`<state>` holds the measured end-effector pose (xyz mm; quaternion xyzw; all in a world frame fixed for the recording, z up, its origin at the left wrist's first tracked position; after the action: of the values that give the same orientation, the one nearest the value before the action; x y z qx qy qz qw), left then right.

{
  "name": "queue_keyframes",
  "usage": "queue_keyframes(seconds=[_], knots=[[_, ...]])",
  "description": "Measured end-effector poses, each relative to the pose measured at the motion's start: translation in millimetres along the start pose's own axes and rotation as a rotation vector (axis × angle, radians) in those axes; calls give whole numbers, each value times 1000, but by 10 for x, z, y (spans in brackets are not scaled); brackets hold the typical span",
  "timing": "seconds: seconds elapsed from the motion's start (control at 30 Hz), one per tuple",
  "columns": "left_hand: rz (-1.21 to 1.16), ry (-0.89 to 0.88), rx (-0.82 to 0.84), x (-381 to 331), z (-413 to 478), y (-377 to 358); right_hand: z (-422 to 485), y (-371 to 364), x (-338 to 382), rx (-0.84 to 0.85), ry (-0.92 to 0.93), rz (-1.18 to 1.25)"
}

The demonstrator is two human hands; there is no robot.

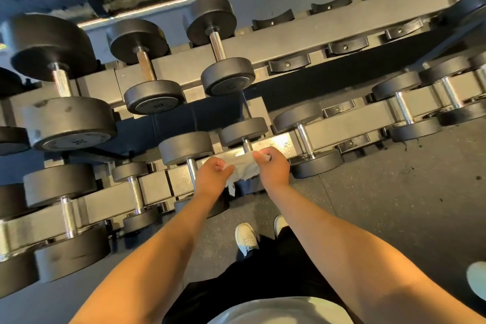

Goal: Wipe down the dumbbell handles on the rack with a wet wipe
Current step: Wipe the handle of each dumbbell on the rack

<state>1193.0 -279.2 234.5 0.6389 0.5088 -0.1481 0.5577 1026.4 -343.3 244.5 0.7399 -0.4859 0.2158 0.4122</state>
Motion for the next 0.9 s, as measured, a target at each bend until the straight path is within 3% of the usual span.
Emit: queue_keyframes(seconds=[0.17, 0.33, 0.6, 0.9], knots=[[-108, 71, 60, 6, -4, 42, -78, -77, 101, 26, 75, -200], [-327, 212, -12, 48, -45, 59, -197, -250, 19, 134, 46, -101], [-177, 139, 90, 68, -120, -41, -346, -344, -116, 228, -73, 40], [-422, 59, 120, -91, -246, -98, -439, -367, -110, 388, -122, 85]])
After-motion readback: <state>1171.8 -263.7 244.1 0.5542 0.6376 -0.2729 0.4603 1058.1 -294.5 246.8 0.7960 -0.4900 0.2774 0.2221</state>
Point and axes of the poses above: each hand's wrist, its own z-axis towards the middle knuckle, its own y-axis out of the back of the hand, x = y × z, the point moved 4 cm from there along z, towards the middle knuckle, and after that the axes turned 13 degrees about -y, right-handed, at the moved point
